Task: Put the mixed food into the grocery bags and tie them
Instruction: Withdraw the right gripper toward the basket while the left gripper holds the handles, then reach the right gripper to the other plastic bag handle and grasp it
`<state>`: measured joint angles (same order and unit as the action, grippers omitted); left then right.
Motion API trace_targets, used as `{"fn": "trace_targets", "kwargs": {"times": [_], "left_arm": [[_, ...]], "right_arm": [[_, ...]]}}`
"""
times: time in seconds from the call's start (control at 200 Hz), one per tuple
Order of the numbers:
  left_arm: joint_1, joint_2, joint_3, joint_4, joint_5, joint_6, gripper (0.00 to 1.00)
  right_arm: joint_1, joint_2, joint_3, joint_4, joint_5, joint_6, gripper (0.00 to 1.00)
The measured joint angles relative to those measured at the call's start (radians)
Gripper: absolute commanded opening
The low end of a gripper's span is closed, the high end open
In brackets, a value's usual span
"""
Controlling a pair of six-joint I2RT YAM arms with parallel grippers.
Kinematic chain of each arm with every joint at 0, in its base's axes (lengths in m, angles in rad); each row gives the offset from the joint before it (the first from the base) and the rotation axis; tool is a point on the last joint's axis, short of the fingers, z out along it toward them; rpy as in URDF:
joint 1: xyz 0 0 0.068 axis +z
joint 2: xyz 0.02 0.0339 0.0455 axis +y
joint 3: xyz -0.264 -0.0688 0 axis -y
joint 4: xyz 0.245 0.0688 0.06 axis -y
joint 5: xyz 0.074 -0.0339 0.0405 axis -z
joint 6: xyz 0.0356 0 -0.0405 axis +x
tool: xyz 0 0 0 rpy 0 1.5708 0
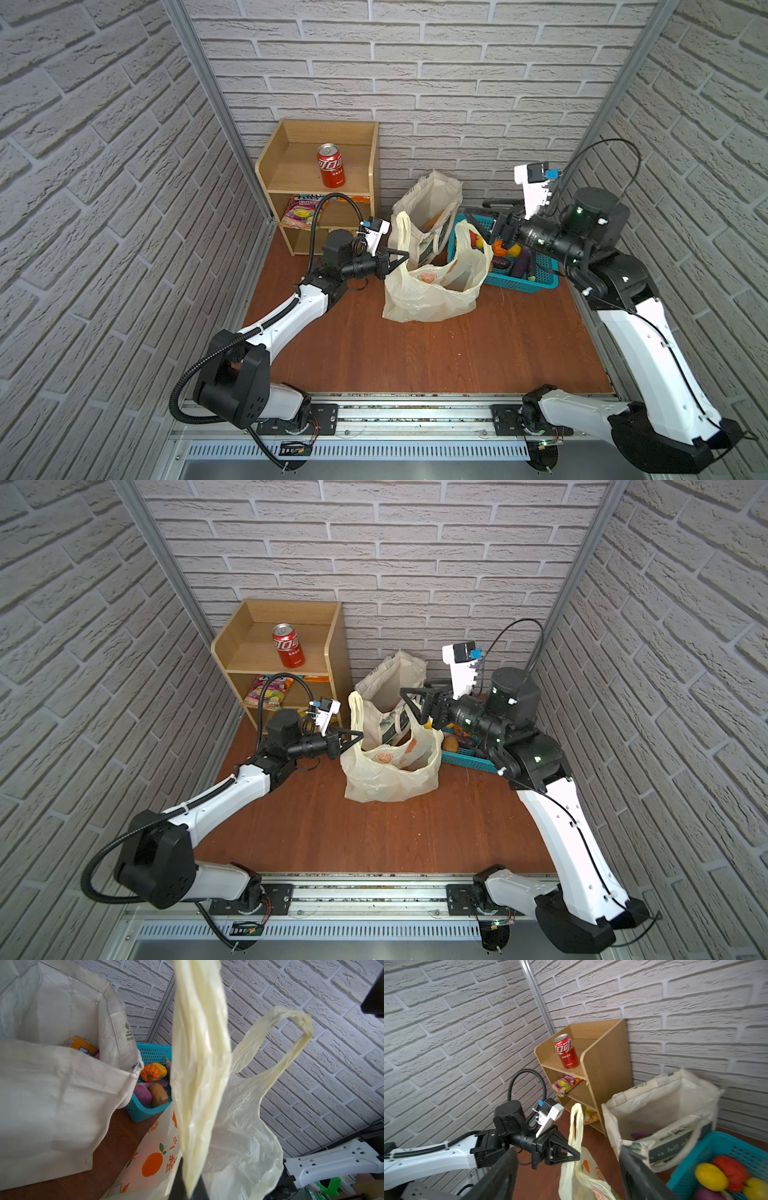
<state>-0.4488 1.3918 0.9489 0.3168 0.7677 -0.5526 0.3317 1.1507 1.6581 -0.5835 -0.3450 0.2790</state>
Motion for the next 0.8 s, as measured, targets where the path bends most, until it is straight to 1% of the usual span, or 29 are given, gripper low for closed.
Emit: {"fn": "trace_targets", "kwargs": {"times": [0.11, 0.22, 0.26, 0.355, 0.425, 0.47, 0.555, 0.6, 0.66, 0.8], "left_arm": [[-0.004, -0.01, 0.0, -0.024, -0.014, 0.018, 0.0], [-0.009, -0.02, 0.004, -0.038, -0.024, 0.031, 0.0], [-0.01, -0.021, 0.01, -0.042, -0.027, 0.036, 0.0], [-0.013, -0.025, 0.021, -0.05, -0.029, 0.041, 0.0], [-0.014, -0.026, 0.031, -0.057, -0.03, 0.046, 0.0], [-0.016, -0.026, 0.034, -0.059, -0.03, 0.048, 0.0], [-0.019, -0.026, 0.043, -0.073, -0.03, 0.055, 0.0], [-0.019, -0.028, 0.045, -0.08, -0.031, 0.06, 0.0], [-0.019, -0.032, 0.045, -0.093, -0.046, 0.062, 0.0], [-0.025, -0.066, 0.039, -0.13, -0.146, 0.054, 0.0]], "right_arm": [[-0.003, -0.031, -0.031, -0.071, 0.086, -0.05, 0.78], [-0.003, -0.009, -0.049, -0.124, 0.129, -0.083, 0.76], [-0.003, 0.007, -0.053, -0.138, 0.136, -0.092, 0.74], [-0.003, 0.048, -0.056, -0.165, 0.14, -0.108, 0.64], [-0.003, 0.074, -0.056, -0.169, 0.137, -0.114, 0.53], [-0.003, 0.091, -0.056, -0.169, 0.134, -0.121, 0.42], [-0.003, 0.119, -0.054, -0.169, 0.131, -0.125, 0.19], [-0.003, 0.137, -0.046, -0.169, 0.132, -0.127, 0.1], [-0.003, 0.157, -0.029, -0.169, 0.14, -0.122, 0.06], [-0.008, 0.146, -0.017, -0.163, 0.19, -0.087, 0.06]]}}
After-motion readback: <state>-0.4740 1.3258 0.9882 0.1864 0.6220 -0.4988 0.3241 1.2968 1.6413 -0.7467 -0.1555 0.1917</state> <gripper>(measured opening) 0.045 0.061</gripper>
